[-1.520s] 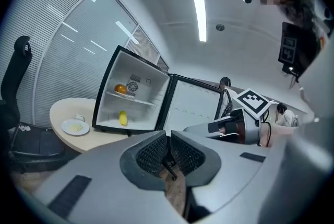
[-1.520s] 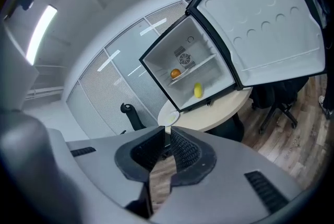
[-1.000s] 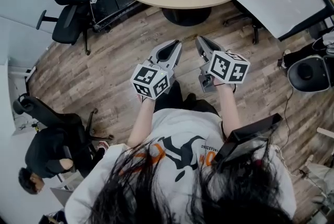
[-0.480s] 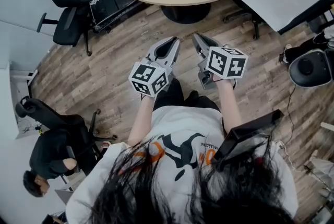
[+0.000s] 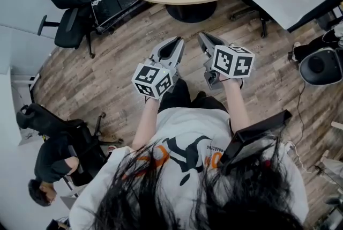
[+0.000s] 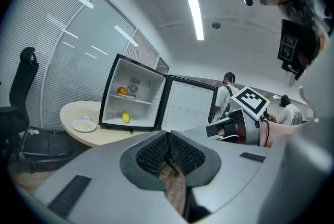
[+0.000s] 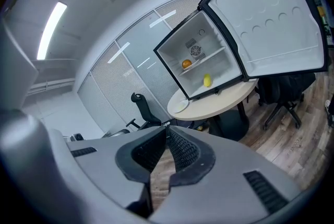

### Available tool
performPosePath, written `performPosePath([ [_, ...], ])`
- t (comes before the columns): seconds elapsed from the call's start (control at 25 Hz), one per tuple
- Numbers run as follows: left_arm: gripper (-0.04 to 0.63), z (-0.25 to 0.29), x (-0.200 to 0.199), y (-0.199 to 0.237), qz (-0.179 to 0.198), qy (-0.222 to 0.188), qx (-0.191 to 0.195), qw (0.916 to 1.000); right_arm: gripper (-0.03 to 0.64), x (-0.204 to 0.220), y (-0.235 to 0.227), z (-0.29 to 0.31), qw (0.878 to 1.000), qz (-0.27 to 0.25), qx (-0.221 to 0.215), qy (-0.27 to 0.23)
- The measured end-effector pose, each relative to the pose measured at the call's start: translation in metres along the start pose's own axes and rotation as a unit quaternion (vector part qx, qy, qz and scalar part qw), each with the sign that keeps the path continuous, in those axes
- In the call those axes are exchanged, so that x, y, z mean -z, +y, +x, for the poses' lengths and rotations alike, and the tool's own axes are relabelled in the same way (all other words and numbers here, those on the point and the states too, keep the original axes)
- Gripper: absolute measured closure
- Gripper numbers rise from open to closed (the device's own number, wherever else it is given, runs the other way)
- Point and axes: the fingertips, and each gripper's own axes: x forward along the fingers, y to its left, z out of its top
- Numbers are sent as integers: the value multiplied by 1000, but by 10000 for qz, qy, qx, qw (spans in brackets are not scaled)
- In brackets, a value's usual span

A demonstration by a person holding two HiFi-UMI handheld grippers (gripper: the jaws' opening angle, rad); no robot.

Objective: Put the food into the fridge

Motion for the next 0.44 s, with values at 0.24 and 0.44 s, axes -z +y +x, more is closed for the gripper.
performPosePath([
  [0.24, 571, -5, 1, 8, -27, -27, -84, 10000, 584, 3, 3, 7, 10000, -48, -19, 84],
  [0.44, 571, -9, 2, 16, -41, -42, -134, 9999, 584, 5, 7, 16, 9998, -104, -55, 140],
])
